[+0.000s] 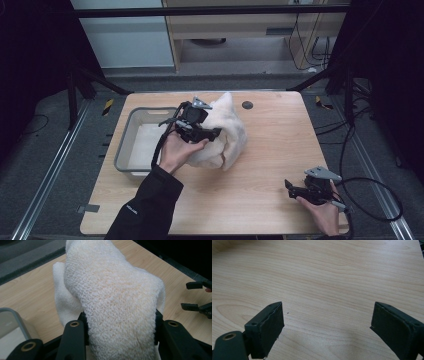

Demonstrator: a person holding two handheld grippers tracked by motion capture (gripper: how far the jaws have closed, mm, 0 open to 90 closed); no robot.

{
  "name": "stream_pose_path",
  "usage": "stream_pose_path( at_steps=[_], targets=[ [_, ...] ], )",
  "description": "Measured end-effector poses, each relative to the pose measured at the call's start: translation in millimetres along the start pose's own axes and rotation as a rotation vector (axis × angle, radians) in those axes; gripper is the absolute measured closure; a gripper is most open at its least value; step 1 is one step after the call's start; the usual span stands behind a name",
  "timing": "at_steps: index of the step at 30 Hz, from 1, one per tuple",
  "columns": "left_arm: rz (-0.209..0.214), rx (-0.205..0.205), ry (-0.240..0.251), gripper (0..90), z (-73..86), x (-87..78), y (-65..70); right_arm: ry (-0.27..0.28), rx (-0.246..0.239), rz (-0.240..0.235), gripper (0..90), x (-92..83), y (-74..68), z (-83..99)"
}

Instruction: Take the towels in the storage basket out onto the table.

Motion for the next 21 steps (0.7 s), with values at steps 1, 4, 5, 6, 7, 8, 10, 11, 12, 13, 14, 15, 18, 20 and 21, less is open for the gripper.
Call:
stream_pose_path(
  at_steps=[1, 4, 5, 6, 7, 8, 10, 11, 12, 13, 14, 15, 18, 20, 21],
  targets=[
    [0.007, -0.002, -0.001, 55.3, 0.8, 3.7, 0.6, 0.001, -0.001, 0.001, 10.9, 0.1, 0.1, 0.0],
    [0.016, -0.006, -0.012, 55.1, 3.3, 14.4, 2.7, 0.001, -0.003, 0.0, 10.9, 0.4, 0.0, 0.1],
    [0.017, -0.007, -0.013, 55.0, 3.8, 16.7, 3.0, 0.001, -0.005, 0.001, 10.9, 0.4, 0.2, 0.2],
    [0.019, -0.012, -0.013, 55.0, 4.4, 19.7, 3.7, 0.0, -0.005, 0.001, 10.9, 0.4, 0.2, 0.3],
    [0.02, -0.01, -0.016, 55.0, 5.2, 22.2, 3.8, 0.0, -0.005, 0.0, 10.9, 0.5, 0.2, 0.4],
    [0.022, -0.012, -0.015, 55.0, 5.9, 25.0, 4.6, 0.0, -0.006, 0.0, 10.9, 0.5, 0.2, 0.4],
    [0.024, -0.016, -0.017, 55.0, 7.0, 29.9, 5.9, 0.0, -0.006, -0.001, 10.9, 0.5, 0.2, 0.4],
    [0.032, -0.019, -0.017, 55.0, 7.3, 32.8, 7.1, 0.0, -0.006, -0.001, 10.9, 0.5, 0.2, 0.4],
    [0.036, -0.019, -0.018, 55.0, 7.8, 35.1, 8.0, -0.001, -0.006, -0.001, 10.9, 0.5, 0.2, 0.4],
    [0.04, -0.022, -0.016, 55.0, 8.3, 37.8, 9.3, 0.0, -0.007, 0.0, 10.9, 0.5, 0.3, 0.4],
    [0.044, -0.018, -0.02, 55.0, 9.1, 41.0, 10.7, 0.0, -0.008, 0.0, 10.9, 0.5, 0.3, 0.5],
    [0.046, -0.017, -0.022, 54.9, 9.8, 43.1, 11.4, 0.0, -0.008, -0.001, 10.9, 0.5, 0.3, 0.5],
    [0.054, -0.023, -0.027, 54.8, 13.0, 51.6, 14.1, -0.002, -0.01, -0.002, 10.9, 0.5, 0.2, 0.6],
    [0.055, -0.024, -0.036, 54.7, 15.3, 56.4, 14.8, -0.004, -0.014, -0.001, 10.9, 0.7, 0.4, 0.8],
    [0.063, -0.028, -0.033, 54.6, 16.3, 59.4, 15.6, -0.004, -0.014, -0.001, 10.9, 0.7, 0.4, 0.8]
  ],
)
Point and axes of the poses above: each handheld gripper's, and its own axes: x roughly forward along the jaws, z roughly out of its underside, y roughly to its right, the point moved 4 cm from there along x, roughly forward along the jaws, and after that the axes turned 3 degrees about -y, right-handed, at the moved point
